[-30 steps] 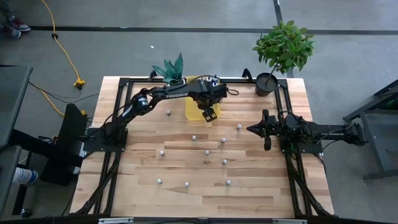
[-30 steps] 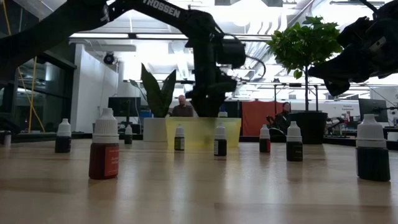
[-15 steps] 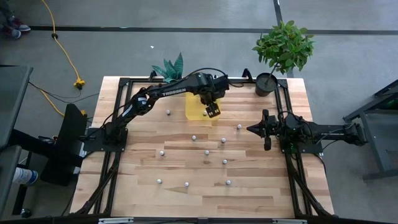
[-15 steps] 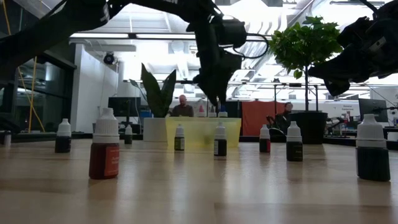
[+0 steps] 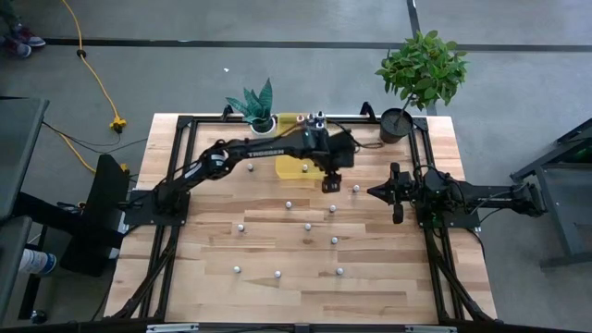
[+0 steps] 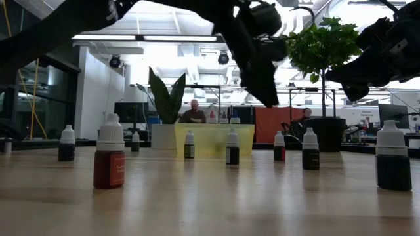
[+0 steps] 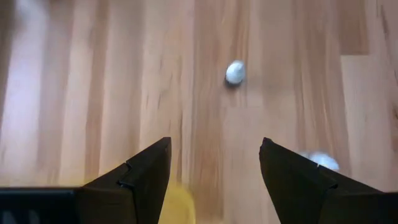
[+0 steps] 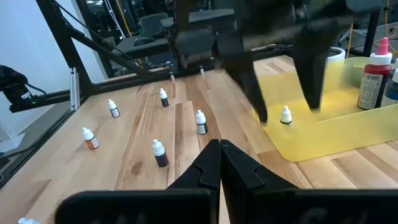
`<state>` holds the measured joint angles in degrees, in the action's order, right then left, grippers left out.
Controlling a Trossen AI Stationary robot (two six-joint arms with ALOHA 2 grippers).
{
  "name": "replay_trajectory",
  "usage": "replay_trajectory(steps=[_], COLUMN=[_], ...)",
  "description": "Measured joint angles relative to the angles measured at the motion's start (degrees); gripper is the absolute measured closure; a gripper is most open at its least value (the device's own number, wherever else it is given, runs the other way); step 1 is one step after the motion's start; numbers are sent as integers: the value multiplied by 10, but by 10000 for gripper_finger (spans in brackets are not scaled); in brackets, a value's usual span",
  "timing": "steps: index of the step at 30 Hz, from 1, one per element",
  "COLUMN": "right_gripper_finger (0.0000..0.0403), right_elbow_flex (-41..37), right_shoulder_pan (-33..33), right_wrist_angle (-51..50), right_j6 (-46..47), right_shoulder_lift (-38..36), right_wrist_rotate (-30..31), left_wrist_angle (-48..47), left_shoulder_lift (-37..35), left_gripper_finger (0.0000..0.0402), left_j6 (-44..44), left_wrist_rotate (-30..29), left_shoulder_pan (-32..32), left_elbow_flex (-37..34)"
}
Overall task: Pick & Place food coloring
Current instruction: Put the top small purple food coloring bottle into the yellow bin
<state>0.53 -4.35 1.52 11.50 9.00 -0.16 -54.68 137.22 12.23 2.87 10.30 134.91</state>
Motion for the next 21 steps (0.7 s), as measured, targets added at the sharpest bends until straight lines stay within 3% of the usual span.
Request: replay_trajectory(steps=[6,11,21], right_gripper_finger=[402,402,402], right_elbow_flex=[0,0,0], right_shoulder_pan=[0,0,0], right_wrist_angle=[0,0,0], right_j6=[0,0,0], right_shoulder_lift=[0,0,0], right_wrist_rotate=[0,0,0], left_wrist_angle=[70,123,182], left_shoulder_lift=[41,58,78], left_gripper_finger=[169,169,169], left_j6=[40,40,41], left_wrist_rotate=[2,37,52], left_shoulder_pan=[-18,-18,-14], left_elbow_flex=[0,0,-9])
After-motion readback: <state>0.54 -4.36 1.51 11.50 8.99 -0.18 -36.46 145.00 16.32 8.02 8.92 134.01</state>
